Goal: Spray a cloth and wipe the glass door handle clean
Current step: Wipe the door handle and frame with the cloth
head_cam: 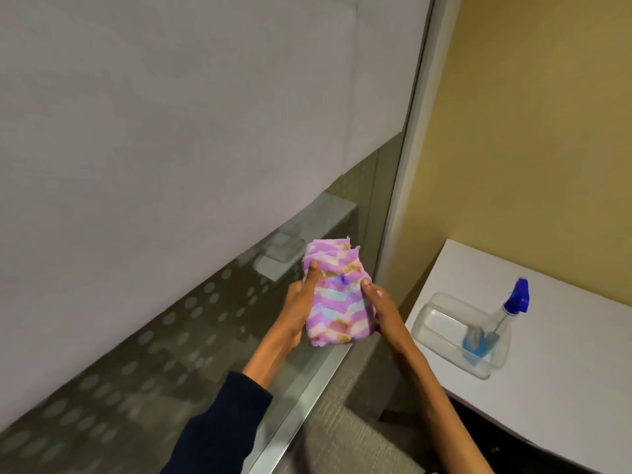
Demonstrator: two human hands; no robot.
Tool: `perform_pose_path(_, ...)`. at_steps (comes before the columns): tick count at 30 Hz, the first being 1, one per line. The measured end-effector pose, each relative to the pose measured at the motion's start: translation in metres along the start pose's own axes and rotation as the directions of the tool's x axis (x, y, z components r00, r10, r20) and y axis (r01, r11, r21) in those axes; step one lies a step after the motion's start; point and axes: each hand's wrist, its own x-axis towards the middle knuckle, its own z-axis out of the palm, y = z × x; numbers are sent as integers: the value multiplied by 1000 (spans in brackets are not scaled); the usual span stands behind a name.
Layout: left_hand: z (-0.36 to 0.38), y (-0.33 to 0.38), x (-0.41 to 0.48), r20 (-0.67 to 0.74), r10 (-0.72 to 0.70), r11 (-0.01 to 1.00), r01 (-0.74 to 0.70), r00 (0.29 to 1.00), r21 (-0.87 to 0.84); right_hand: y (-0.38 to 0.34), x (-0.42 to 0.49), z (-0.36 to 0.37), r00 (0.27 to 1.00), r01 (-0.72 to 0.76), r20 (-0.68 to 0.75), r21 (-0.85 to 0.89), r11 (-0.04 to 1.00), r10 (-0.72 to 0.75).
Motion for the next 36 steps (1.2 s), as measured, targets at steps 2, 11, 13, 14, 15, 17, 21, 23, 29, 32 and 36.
perform_pose_path(2,-15,-3,-24,-22,-15,1000,14,1000,-28,4,-16,14,989,-10,149,95,995,-4)
perform_pose_path(11,-76,-4,-139,-31,34,996,-36,999,-79,29,-97,68,909,-214,412,338,916,61)
perform_pose_path(13,-85,-5,-163,-66,60,994,-65,996,-85,28,-117,79,886,-252,457,338,907,76)
perform_pose_path(14,-89,-4,-175,-87,71,994,-78,994,-82,26,-128,85,878,-266,471,338,903,82)
perform_pose_path(15,-93,-3,-187,-106,83,993,-92,991,-76,24,-139,91,871,-277,484,339,899,86)
perform_pose_path(17,-101,-3,-213,-140,104,991,-115,985,-71,21,-160,102,850,-300,519,338,892,89)
perform_pose_path(21,-113,-2,-267,-226,138,981,-165,964,-104,21,-198,121,795,-362,601,365,858,80)
perform_pose_path(23,-118,-5,-298,-264,150,976,-185,953,-112,24,-221,131,745,-412,665,383,827,64)
perform_pose_path(29,-141,-38,-392,-393,166,970,-221,904,-97,39,-309,173,557,-517,830,340,786,7)
perform_pose_path(32,-158,-51,-436,-478,187,965,-253,858,-77,48,-348,196,497,-545,868,316,777,-5)
perform_pose_path(36,-182,-57,-485,-616,203,952,-301,761,-58,50,-390,230,384,-574,923,224,787,17)
